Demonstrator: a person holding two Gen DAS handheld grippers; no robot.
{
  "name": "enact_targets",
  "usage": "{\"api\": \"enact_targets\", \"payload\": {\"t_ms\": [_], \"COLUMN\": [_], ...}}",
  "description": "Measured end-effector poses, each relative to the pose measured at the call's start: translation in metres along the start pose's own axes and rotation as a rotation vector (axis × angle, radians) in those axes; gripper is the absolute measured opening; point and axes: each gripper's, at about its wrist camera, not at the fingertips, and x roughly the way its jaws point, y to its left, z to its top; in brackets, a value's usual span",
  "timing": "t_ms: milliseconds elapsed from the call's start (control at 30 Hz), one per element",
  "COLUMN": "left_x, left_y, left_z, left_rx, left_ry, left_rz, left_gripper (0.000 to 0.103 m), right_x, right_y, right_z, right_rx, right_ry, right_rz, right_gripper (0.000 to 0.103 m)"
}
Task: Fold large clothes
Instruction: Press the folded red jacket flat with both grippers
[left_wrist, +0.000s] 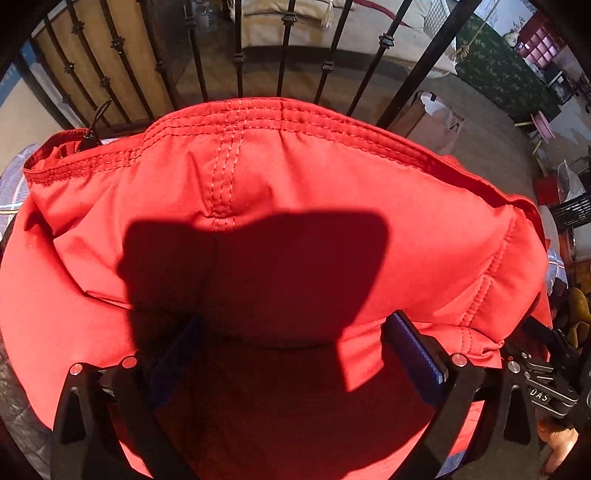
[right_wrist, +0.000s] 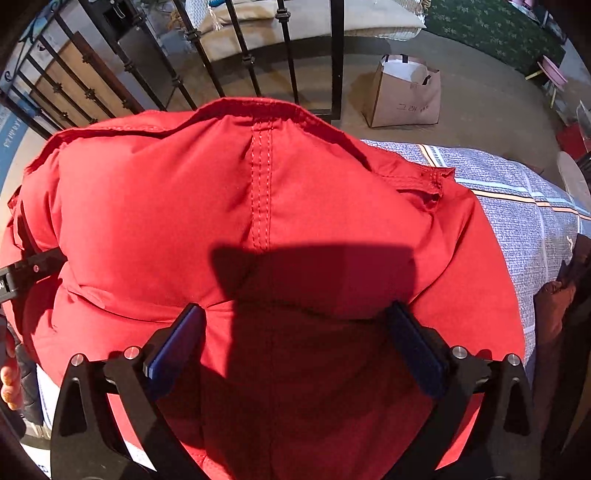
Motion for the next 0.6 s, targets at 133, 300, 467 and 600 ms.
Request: {"api": "enact_targets", "payload": {"t_ms": [133, 300, 467, 600], "left_x": [0.008, 0.015, 0.017, 0.007], "left_y": [-0.003, -0.008, -0.010, -0.012], "left_z": [0.000, -0.002, 0.000, -0.002], "left_rx": [0.013, 0.035, 0.052, 0.056], "left_ry": [0.002, 0.002, 0.007, -0.003], "left_rz": [0.015, 0.051, 0.073, 0.074], "left_gripper": [0.099, 0.099, 0.099, 0.098], "right_x": [0.007, 0.017, 0.023, 0.024], "right_y": [0.003, 0.009, 0.011, 0.011], "right_z": [0.005, 0.007, 0.011, 0.012], "right_rx": [-0.008, -0.016, -0.024, -0.025], "right_ry": [0.024, 0.049, 0.064, 0.080], "right_rz": [-0.024, -0.059, -0.078, -0.074], "right_gripper": [0.099, 0.099, 0.099, 0.099]}}
